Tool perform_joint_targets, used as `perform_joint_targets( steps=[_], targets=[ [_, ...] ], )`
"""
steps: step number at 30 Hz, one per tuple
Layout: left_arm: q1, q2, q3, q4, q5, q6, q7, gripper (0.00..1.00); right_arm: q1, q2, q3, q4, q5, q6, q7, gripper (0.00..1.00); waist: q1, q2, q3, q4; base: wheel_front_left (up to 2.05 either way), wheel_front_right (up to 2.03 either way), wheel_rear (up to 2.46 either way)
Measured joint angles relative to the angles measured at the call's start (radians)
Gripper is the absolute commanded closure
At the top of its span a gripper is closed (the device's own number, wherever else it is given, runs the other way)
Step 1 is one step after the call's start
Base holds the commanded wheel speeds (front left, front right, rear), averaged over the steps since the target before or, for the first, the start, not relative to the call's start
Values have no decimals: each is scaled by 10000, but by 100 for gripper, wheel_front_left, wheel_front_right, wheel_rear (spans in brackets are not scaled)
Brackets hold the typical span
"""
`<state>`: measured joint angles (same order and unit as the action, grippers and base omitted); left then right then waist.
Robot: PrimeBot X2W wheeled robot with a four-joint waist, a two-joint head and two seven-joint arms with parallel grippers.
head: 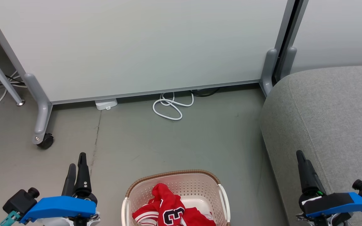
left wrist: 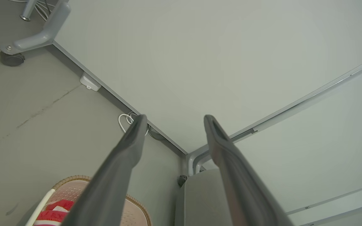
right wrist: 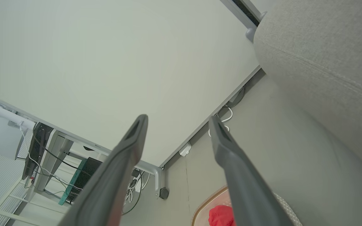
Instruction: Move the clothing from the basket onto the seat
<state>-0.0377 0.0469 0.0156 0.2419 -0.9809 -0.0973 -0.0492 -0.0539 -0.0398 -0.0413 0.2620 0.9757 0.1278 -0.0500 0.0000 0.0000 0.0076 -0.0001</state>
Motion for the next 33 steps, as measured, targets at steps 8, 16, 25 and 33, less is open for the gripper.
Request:
perform_joint_targets(
  steps=[8, 16, 25, 33],
  targets=[
    [34, 44, -161, -105, 1319, -17, -270, 0, -21, -4, 104, -59, -1463, 0, -276, 0, 0, 0, 18, 25, 0, 0, 0],
    [66, 59, -290, -144, 2564, -52, -550, 0, -58, -13, 182, -44, -2830, 2, -502, 0, 0, 0, 52, 19, 0, 0, 0],
    [106, 100, -376, -161, 3664, -63, -805, 0, -113, -21, 295, -27, -3929, 12, -748, 0, 0, 0, 62, -8, 0, 0, 0],
    [110, 144, -387, -161, 4543, -81, -1024, 0, -141, -27, 357, -4, -4767, 12, -926, 0, 0, 0, 56, 0, 0, 0, 0]
  ],
)
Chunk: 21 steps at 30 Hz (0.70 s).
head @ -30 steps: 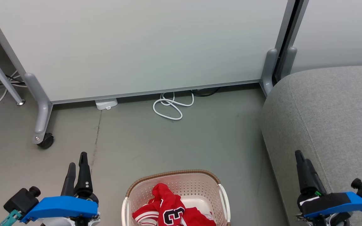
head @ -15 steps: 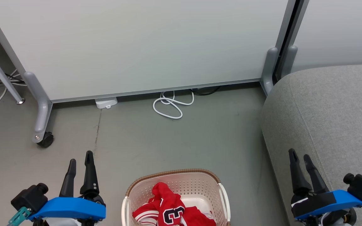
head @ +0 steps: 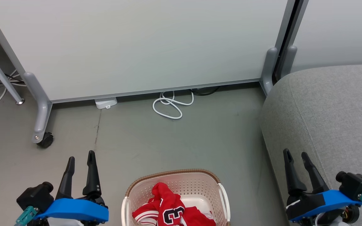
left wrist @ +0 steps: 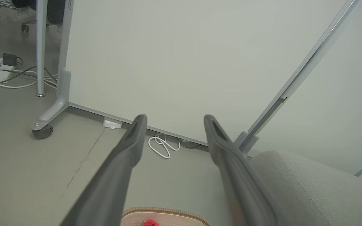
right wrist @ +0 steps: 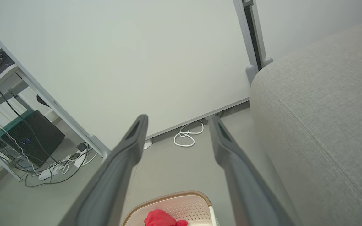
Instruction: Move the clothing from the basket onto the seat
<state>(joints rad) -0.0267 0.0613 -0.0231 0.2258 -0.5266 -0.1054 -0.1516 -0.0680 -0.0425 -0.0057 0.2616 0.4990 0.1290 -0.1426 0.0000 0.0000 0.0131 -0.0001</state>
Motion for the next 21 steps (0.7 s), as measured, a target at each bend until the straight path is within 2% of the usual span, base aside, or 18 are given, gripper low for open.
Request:
perform_joint_targets(
  steps=[21],
  targets=[
    [72, -12, -130, 159, 1827, -10, -489, 0, -4, -23, 125, 58, -1975, 2, -359, 0, 0, 0, -13, 0, 0, 0, 0]
  ],
)
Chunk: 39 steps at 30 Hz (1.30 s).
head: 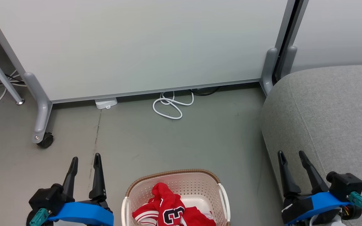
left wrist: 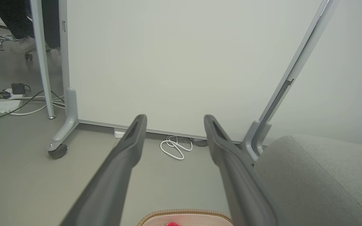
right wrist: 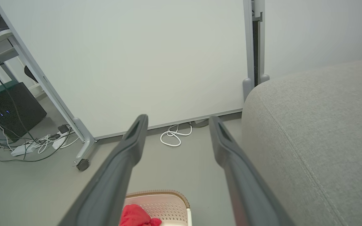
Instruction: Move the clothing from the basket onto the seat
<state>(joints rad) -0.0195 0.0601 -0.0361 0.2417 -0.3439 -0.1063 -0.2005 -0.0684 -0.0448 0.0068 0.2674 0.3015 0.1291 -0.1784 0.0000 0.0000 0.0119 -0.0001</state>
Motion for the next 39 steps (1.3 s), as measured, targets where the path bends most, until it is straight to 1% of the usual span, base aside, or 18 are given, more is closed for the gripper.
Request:
perform_joint_targets(
  steps=[17, 30, 39],
  targets=[
    [-1, -61, 79, 303, 794, 42, -332, 0, -2, -15, -48, 136, -1122, 2, -128, 0, -1, 0, 44, 27, 0, 0, 0],
    [-2, -75, -4, 410, 1808, 42, -600, 0, -52, -25, 42, 178, -2151, 4, -430, 0, 0, 1, 37, 10, 0, 0, 0],
    [-3, -79, -4, 395, 1868, 40, -612, 0, -55, -25, 75, 178, -2205, 4, -447, 0, 0, 0, 93, 12, 0, 0, 0]
  ],
)
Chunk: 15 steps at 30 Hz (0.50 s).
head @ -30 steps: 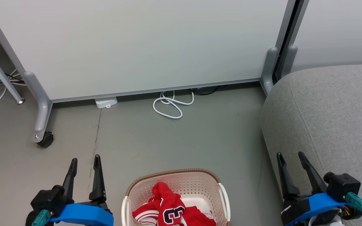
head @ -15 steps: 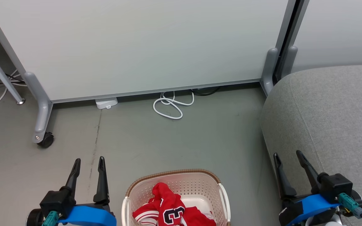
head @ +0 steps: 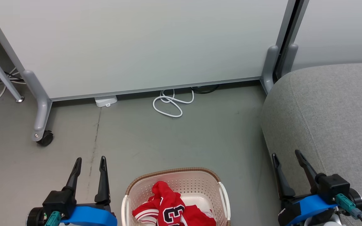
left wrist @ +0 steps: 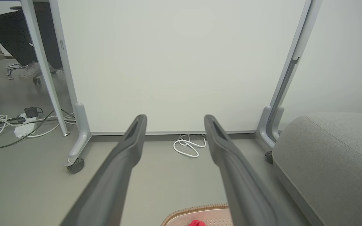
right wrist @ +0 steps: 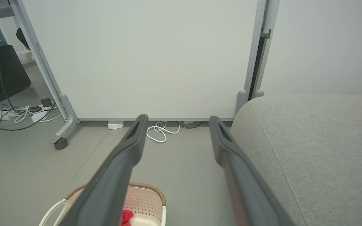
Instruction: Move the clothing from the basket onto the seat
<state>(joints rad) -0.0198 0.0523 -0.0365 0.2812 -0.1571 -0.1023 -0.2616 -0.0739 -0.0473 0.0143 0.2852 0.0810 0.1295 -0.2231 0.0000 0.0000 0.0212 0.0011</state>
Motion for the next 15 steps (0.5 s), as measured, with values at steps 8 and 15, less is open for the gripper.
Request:
perform_joint_targets(
  steps=[8, 15],
  targets=[
    [-40, -4, -109, 142, -383, -61, -2, 0, -60, -4, 84, -40, 8, 0, -48, 0, 0, 0, 159, -60, 0, 0, 0],
    [-704, -13, -698, 1555, -838, -180, -12, 0, -414, -6, 389, -190, 35, 2, -84, 0, 0, 0, 664, -390, 0, 0, 0]
  ],
)
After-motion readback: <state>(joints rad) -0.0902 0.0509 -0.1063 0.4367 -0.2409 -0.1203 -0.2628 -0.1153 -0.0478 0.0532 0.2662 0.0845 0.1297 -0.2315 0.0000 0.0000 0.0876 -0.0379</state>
